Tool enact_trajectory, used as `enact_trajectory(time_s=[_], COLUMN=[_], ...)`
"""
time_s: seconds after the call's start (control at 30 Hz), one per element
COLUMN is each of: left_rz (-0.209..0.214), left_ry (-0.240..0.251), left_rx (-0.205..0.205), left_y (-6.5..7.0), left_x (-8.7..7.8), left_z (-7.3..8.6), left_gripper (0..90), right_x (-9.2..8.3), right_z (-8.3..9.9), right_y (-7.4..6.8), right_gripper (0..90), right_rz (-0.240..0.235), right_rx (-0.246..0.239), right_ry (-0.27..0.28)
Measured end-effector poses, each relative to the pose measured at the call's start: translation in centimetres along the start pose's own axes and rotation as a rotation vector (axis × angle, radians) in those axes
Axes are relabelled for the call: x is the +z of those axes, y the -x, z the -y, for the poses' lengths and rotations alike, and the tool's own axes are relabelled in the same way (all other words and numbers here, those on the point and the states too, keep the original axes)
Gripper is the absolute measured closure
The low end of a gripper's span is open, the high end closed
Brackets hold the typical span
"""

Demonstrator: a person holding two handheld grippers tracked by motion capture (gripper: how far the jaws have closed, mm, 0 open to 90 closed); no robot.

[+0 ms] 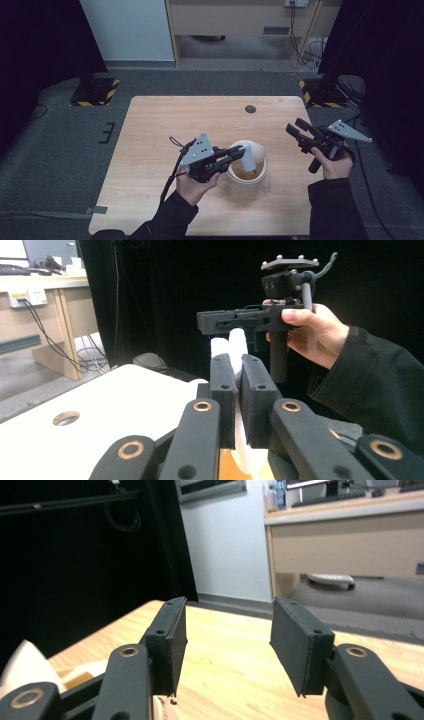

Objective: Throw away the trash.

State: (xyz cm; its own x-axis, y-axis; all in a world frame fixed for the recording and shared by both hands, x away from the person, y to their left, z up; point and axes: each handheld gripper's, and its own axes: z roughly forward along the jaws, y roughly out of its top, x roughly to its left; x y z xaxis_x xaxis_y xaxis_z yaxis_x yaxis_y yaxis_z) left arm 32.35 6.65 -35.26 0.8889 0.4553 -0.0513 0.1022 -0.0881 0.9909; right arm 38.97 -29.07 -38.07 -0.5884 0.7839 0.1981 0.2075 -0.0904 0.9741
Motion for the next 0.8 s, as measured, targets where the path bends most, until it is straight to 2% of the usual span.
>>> enact_trajectory(time_s=[0.13,0.27,0.43,0.8], left_rz=[-0.011,-0.007,0.002,-0.009], left_ry=[-0.009,-0.025,-0.033,-0.060], left_rx=[0.027,0.023,0.028,0.082], left_y=[0.1,0.2,0.3,0.5], left_x=[0.0,0.1,0.5,1.2], left_z=[0.6,1.4,2.2,3.5], left_gripper=[85.1,85.1,85.1,85.2], right_x=[0.4,0.6,0.8,0.8], right_z=[1.1,1.7,2.1,2.5], right_y=[0.7,1.1,1.3,1.6], right_gripper=[47.5,47.3,47.4,48.2], right_rz=[0.018,0.024,0.025,0.024], right_rx=[0.007,0.016,0.014,0.023], right_ry=[-0.031,-0.047,-0.056,-0.060])
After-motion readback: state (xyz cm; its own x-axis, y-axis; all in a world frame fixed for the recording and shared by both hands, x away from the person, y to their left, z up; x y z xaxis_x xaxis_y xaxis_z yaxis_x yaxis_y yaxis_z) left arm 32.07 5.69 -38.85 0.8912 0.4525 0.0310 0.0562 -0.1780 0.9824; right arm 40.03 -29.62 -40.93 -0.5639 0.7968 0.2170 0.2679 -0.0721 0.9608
